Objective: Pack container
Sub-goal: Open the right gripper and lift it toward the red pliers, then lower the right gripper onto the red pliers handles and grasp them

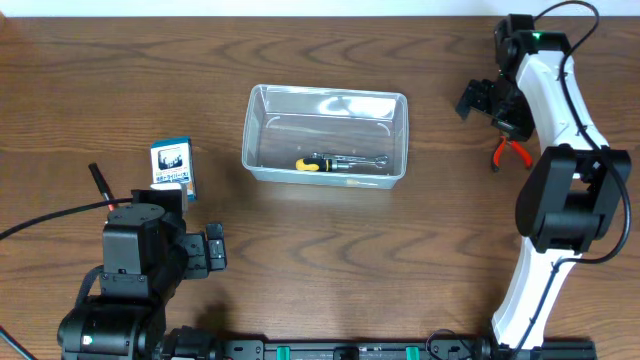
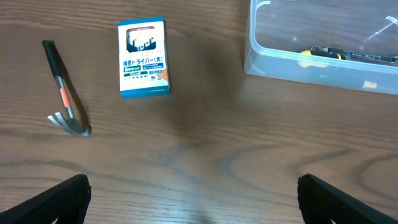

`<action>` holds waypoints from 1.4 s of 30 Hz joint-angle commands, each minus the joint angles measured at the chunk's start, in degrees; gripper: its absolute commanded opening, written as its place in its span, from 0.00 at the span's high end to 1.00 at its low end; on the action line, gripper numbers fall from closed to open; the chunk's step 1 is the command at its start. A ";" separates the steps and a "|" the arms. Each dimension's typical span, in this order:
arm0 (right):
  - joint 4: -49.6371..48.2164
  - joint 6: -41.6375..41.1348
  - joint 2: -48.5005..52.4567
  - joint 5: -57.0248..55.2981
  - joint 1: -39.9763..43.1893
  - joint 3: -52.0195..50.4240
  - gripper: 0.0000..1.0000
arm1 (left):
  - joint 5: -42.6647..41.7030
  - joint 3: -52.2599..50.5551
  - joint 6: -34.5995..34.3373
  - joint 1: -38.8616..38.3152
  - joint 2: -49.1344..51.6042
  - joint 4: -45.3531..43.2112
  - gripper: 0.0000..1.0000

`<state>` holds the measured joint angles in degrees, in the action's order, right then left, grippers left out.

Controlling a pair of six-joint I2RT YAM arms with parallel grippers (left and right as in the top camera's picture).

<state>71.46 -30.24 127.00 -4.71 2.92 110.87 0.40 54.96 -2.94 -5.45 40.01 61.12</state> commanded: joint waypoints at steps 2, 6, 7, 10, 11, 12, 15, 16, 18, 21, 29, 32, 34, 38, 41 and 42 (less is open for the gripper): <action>0.09 -1.42 1.99 0.39 1.31 -0.48 0.01 | 0.63 0.02 -0.09 0.24 0.02 0.11 0.02; 0.63 -0.94 4.76 0.66 1.40 -0.50 0.01 | 0.63 0.02 -0.09 0.24 0.02 0.11 0.02; 0.79 -0.92 5.40 0.66 1.40 -0.50 0.01 | 0.63 0.02 -0.09 0.24 0.02 0.11 0.02; 1.25 -0.48 7.78 0.76 1.40 -0.52 0.01 | 0.63 0.02 -0.09 0.24 0.02 0.11 0.02; 1.25 -0.22 8.31 0.85 1.42 -0.52 0.01 | 0.66 0.02 -0.09 0.26 0.02 0.11 0.02; 1.16 0.11 8.94 0.90 1.40 -0.52 0.01 | 0.63 0.02 -0.09 0.24 0.02 0.11 0.02; 1.09 0.35 10.03 0.90 1.44 -0.52 0.01 | 0.63 0.02 -0.11 0.24 0.02 0.11 0.02; 0.85 0.55 10.58 0.92 1.51 -0.52 0.01 | 0.63 0.02 -0.09 0.24 0.02 0.11 0.02; 0.59 1.25 11.04 0.92 1.57 -0.52 0.01 | 0.63 0.02 -0.11 0.24 0.02 0.11 0.02; -0.15 2.32 11.78 1.11 1.66 -0.52 0.01 | 0.66 0.02 -0.09 0.24 0.02 0.11 0.02; -1.75 5.70 14.32 3.34 1.84 -0.55 0.01 | 0.63 0.02 -0.11 0.24 0.02 0.11 0.02; -2.27 6.14 15.15 3.74 2.05 -0.55 0.01 | 0.63 0.02 -0.11 0.24 0.02 0.13 0.02; -2.51 6.78 15.50 3.93 2.34 -0.55 0.01 | 0.63 0.02 -0.13 0.24 0.02 0.13 0.02; -2.93 6.80 15.63 3.93 2.91 -0.66 0.01 | 0.63 0.02 -0.13 0.24 0.02 0.13 0.02; -2.95 6.75 15.63 3.96 3.54 -0.66 0.01 | 0.63 0.02 -0.13 0.24 0.02 0.13 0.02; -2.95 6.75 15.63 4.02 3.78 -0.72 0.01 | 0.63 0.02 -0.13 0.24 0.02 0.13 0.02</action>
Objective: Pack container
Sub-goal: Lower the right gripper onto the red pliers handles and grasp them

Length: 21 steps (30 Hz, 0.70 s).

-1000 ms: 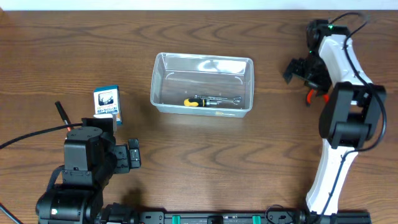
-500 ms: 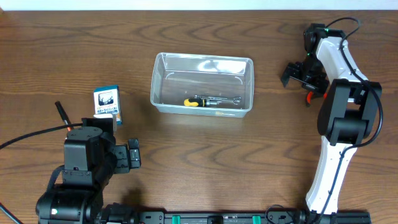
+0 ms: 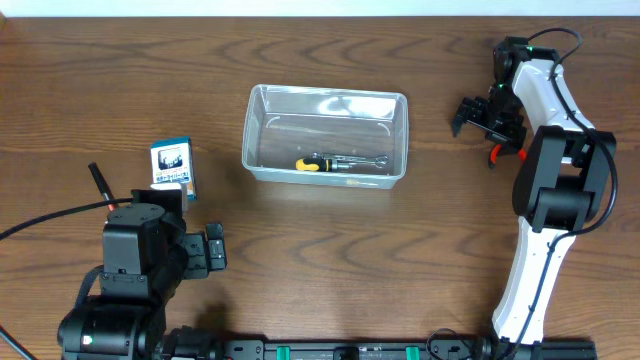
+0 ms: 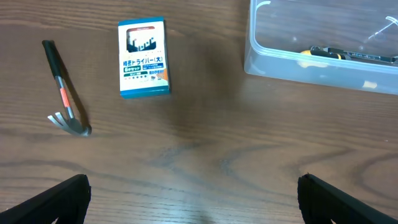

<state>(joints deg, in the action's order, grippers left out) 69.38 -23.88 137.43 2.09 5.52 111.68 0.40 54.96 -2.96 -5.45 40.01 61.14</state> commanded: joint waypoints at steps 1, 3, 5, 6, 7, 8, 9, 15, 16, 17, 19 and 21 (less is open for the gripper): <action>-0.87 0.39 5.20 -2.71 1.42 -1.60 0.01 | 0.63 0.02 -0.11 0.24 0.02 0.11 0.02; -0.87 0.37 5.20 -2.71 1.88 -1.75 0.01 | 0.63 0.02 -0.11 0.24 0.02 0.11 0.02; -0.87 0.37 5.20 -2.73 2.21 -2.01 0.01 | 0.63 0.02 -0.11 0.24 0.02 0.11 0.02; -0.87 0.37 5.20 -2.71 2.36 -2.14 0.01 | 0.63 0.02 -0.11 0.24 0.02 0.11 0.02; -1.11 0.37 5.20 -2.71 2.49 -2.43 0.02 | 0.63 0.02 -0.11 0.24 0.02 0.11 0.02; -1.31 0.35 5.20 -2.71 2.64 -2.71 0.04 | 0.63 0.02 -0.11 0.24 0.02 0.11 0.02; -1.31 0.35 5.20 -2.71 2.78 -2.91 0.06 | 0.63 0.02 -0.11 0.24 0.02 0.11 0.02; -2.75 0.35 5.20 -2.69 3.93 -5.35 0.31 | 0.63 0.02 -0.11 0.24 0.02 0.11 0.02; -2.84 0.35 5.20 -2.69 4.09 -5.73 0.38 | 0.63 0.02 -0.11 0.24 0.02 0.11 0.02; -2.97 0.35 5.20 -2.69 4.28 -6.14 0.45 | 0.63 0.02 -0.11 0.24 0.02 0.11 0.02; -3.17 0.37 5.20 -2.69 4.44 -6.67 0.55 | 0.63 0.02 -0.09 0.24 0.02 0.11 0.02; -3.19 0.37 5.20 -2.69 4.44 -6.82 0.59 | 0.63 0.02 -0.11 0.24 0.02 0.11 0.02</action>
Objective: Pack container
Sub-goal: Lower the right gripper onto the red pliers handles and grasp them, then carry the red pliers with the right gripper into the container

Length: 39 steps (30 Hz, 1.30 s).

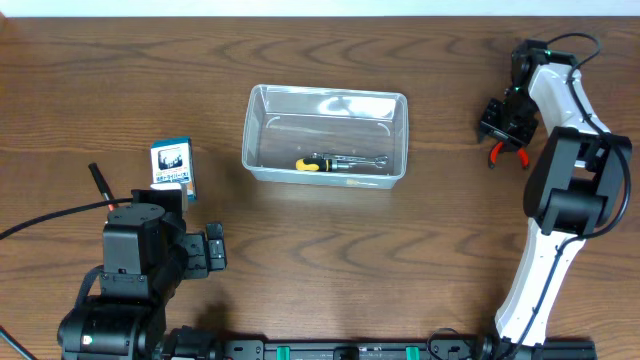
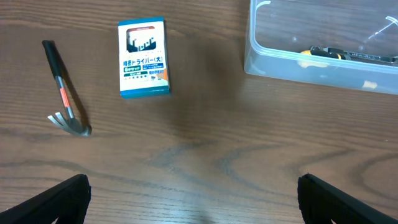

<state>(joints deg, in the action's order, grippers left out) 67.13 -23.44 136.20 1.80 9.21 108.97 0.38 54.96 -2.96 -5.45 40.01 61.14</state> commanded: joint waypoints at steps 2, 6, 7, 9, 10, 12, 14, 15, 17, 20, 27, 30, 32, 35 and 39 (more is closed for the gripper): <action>-0.94 -0.07 6.43 -2.40 0.74 -4.11 0.72 | 0.66 0.02 -0.09 0.24 0.02 0.11 0.02; -0.94 -0.07 6.43 -2.38 0.72 -4.11 0.89 | 0.66 0.02 -0.11 0.24 0.02 0.11 0.02; -0.94 -0.07 6.43 -2.38 0.72 -4.11 0.90 | 0.66 0.02 -0.09 0.24 0.02 0.11 0.02; -0.94 -0.07 6.43 -2.38 0.72 -4.11 0.92 | 0.66 0.02 -0.11 0.24 0.02 0.11 0.02; -0.94 -0.07 6.43 -2.38 0.72 -4.11 0.94 | 0.66 0.02 -0.09 0.24 0.02 0.11 0.02; -0.94 -0.07 6.43 -2.38 0.72 -4.11 0.99 | 0.66 0.02 -0.09 0.24 0.02 0.11 0.02; -0.94 -0.07 6.43 -2.38 0.72 -4.11 0.99 | 0.66 0.02 -0.09 0.24 0.02 0.11 0.02; -0.94 -0.07 6.43 -2.38 0.72 -4.11 0.99 | 0.66 0.02 -0.09 0.24 0.02 0.11 0.02; -0.92 -0.07 6.43 -2.38 0.72 -4.11 0.99 | 0.66 0.02 -0.09 0.24 0.02 0.11 0.02; -0.94 -0.04 6.43 -2.38 0.70 -4.11 0.99 | 0.66 0.02 -0.09 0.24 0.02 0.11 0.02; -0.35 -0.04 5.79 -2.38 0.55 -4.00 0.99 | 0.66 0.02 -0.09 0.24 0.02 0.09 0.02; -0.09 0.04 3.87 -2.38 0.02 -3.91 0.99 | 0.66 0.02 -0.07 0.24 0.02 0.11 0.02; -0.04 1.03 1.73 -2.12 -0.63 -3.52 0.99 | 0.66 0.02 -0.07 0.24 0.02 0.09 0.02; -0.11 3.48 -3.28 -2.19 -2.29 -2.71 0.99 | 0.66 0.02 -0.07 0.24 0.02 0.09 0.02; -0.59 8.37 -12.02 -2.21 -5.73 -1.57 0.99 | 0.66 0.02 -0.07 0.24 0.02 0.09 0.02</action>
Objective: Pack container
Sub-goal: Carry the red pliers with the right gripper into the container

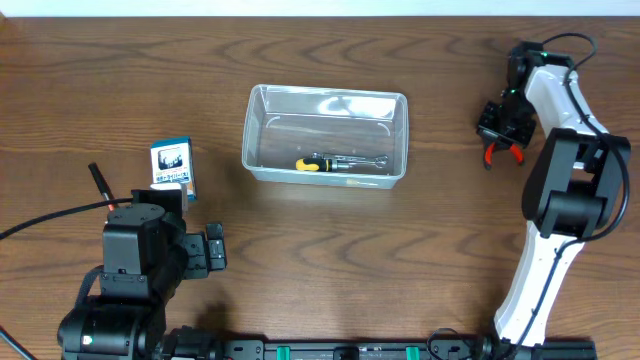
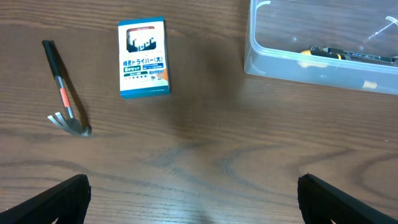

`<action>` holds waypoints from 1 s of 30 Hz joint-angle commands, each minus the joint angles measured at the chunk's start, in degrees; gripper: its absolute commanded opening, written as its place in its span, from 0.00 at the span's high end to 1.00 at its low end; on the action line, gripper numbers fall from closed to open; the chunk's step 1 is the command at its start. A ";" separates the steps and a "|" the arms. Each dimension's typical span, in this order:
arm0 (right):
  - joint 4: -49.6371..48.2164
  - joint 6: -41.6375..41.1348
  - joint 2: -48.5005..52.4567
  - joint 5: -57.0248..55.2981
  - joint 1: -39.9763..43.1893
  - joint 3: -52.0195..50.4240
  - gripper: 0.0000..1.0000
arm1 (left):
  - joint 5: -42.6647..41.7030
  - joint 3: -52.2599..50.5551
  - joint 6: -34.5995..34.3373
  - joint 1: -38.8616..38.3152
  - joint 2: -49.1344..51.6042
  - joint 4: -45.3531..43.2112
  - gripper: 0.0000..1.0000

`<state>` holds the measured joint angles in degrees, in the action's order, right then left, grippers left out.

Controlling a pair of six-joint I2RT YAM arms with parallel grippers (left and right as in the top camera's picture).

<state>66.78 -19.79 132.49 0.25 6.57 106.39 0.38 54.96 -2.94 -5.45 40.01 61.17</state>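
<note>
A clear plastic container [image 1: 262, 140] stands mid-table with a yellow-and-black tool [image 1: 338, 162] lying in it; the left wrist view shows its corner [image 2: 261, 62]. Red-handled pliers [image 1: 489, 154] lie at the far right. My right gripper [image 1: 501, 128] sits directly on their head and looks shut on them; only the handles show. A blue-and-white box [image 1: 172, 166] [image 2: 143, 57] and a small hammer [image 2: 64, 93] lie at the left. My left gripper [image 2: 194, 202] is wide open above bare wood in front of them.
The table [image 1: 330, 250] is dark wood. My left arm's base [image 1: 135, 270] fills the near left corner and covers part of the hammer from overhead. The right arm [image 1: 555, 200] runs along the right edge.
My right gripper has shifted slightly left over the pliers, and the red handles have shifted left with it. The left arm, box, hammer and container are unchanged.
My right gripper was first spread open left of the pliers, above the table's far right. Then it was closer to them, still spread. Then it was narrow and down on the pliers' head, where it still is. The left arm stayed still throughout.
</note>
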 commanded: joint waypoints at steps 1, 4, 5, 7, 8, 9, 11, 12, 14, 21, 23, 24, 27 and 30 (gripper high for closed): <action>-0.44 6.23 -10.45 -0.81 -4.24 1.40 0.99 | 0.66 0.02 -0.09 0.24 0.02 0.09 0.02; -0.76 11.32 -17.16 -0.85 -8.33 3.04 0.99 | 0.66 0.02 -0.09 0.24 0.02 0.09 0.02; -1.01 13.46 -18.80 -0.81 -9.77 3.61 0.99 | 0.66 0.02 -0.09 0.24 0.02 0.09 0.02; -1.68 19.34 -22.62 -0.72 -13.60 4.92 0.99 | 0.66 0.02 -0.09 0.24 0.02 0.09 0.02; -1.92 23.65 -24.24 0.48 -15.74 5.51 0.99 | 0.66 0.02 -0.09 0.24 0.02 0.09 0.02; -2.12 29.14 -25.49 2.60 -18.16 5.90 0.99 | 0.66 0.02 -0.11 0.24 0.02 0.09 0.02; -1.77 39.30 -26.95 5.97 -22.93 6.10 0.99 | 0.66 0.02 -0.11 0.24 0.02 0.09 0.02; -1.22 43.45 -27.10 6.67 -25.42 6.10 0.99 | 0.66 0.02 -0.11 0.24 0.02 0.09 0.02; -0.37 48.52 -26.77 6.67 -29.44 6.03 0.99 | 0.66 0.02 -0.11 0.24 0.02 0.09 0.02; -0.55 64.52 -20.50 11.17 -38.84 5.99 0.99 | 0.66 0.02 -0.11 0.24 0.02 0.59 0.02; -1.55 64.76 -17.88 11.21 -39.78 5.99 0.99 | 0.66 0.02 -0.09 0.24 0.02 0.81 0.02; -2.21 64.76 -16.15 11.23 -39.98 5.99 0.99 | 0.66 0.02 -0.11 0.24 0.02 0.96 0.02; -3.80 64.74 -11.58 12.09 -39.80 5.99 0.99 | 0.66 0.02 -0.11 0.24 0.02 1.20 0.02; -4.92 64.65 -7.26 14.78 -38.73 5.99 0.99 | 0.66 0.02 -0.09 0.26 0.02 1.18 0.02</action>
<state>62.33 42.59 121.89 11.44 -33.28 112.68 0.40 54.96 -2.94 -5.45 40.01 62.13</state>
